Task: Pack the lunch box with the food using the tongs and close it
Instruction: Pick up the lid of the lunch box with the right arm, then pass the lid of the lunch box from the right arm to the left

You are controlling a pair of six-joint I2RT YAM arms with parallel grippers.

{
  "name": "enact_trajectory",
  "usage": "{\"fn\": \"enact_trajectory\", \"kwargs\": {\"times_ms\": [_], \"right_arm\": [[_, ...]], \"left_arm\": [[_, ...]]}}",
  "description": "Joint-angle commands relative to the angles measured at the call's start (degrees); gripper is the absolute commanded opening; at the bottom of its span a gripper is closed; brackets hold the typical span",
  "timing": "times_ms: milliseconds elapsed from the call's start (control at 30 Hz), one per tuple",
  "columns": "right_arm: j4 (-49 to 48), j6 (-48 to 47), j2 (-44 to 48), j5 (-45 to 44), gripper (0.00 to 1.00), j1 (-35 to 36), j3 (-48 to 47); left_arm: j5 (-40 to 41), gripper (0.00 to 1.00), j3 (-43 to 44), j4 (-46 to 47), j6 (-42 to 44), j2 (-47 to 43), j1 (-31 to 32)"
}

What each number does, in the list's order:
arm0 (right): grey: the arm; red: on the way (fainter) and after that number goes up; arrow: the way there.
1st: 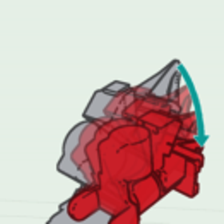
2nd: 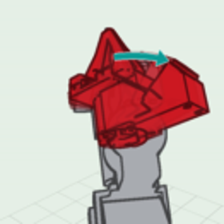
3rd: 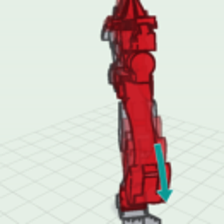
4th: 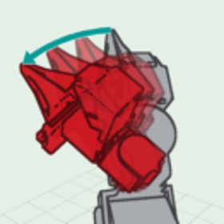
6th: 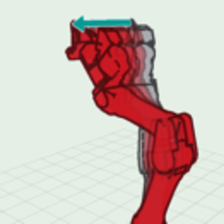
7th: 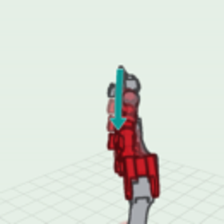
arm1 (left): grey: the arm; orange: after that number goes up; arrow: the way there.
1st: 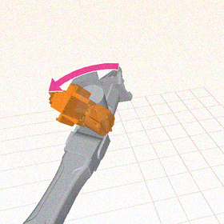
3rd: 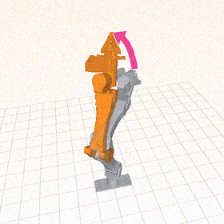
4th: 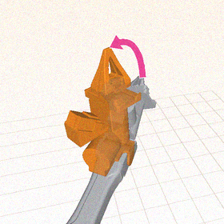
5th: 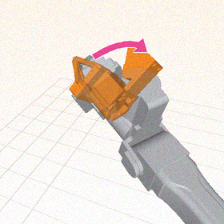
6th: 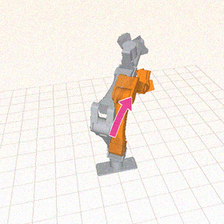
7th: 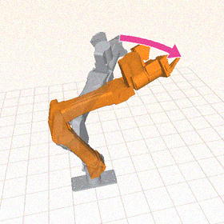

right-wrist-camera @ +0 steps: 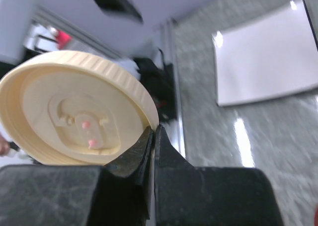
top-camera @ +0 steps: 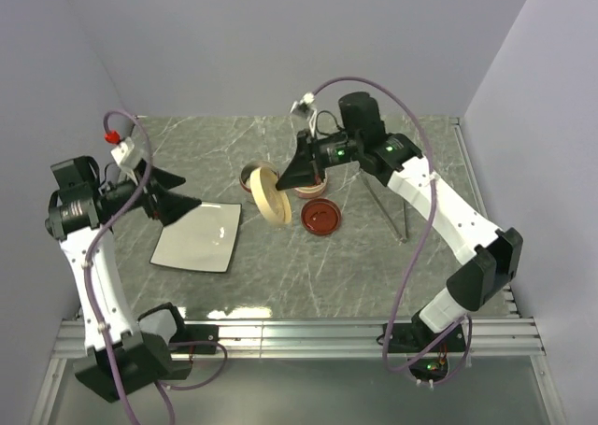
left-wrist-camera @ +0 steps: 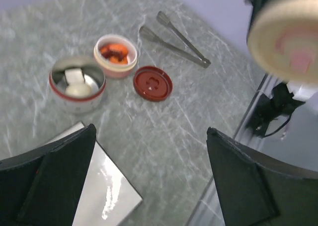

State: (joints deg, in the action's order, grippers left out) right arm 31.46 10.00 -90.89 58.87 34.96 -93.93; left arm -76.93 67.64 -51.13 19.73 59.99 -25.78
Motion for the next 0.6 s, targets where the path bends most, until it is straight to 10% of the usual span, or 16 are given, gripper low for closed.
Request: {"fn": "enact_trajectory", "kwargs": {"times_ms": [0,267,567], "right_arm": [[-21.22,18.88,5.37,10.73,0.0,-2.0,1.37],[-76.51,72.51,1.0,14.26,0.0,-5.25,11.13],[-66.55,69.37,-1.48,11.71,0.0,-5.69,13.51]], "left_arm": [[-18.96,0.99,2.84,-18.07,35.31,-4.44,0.03],[-19.93,0.99,11.89,-26.39,42.61,-0.41,0.2],[-16.08,0.99,32.28,-27.09,16.4,26.04,3.7]]}}
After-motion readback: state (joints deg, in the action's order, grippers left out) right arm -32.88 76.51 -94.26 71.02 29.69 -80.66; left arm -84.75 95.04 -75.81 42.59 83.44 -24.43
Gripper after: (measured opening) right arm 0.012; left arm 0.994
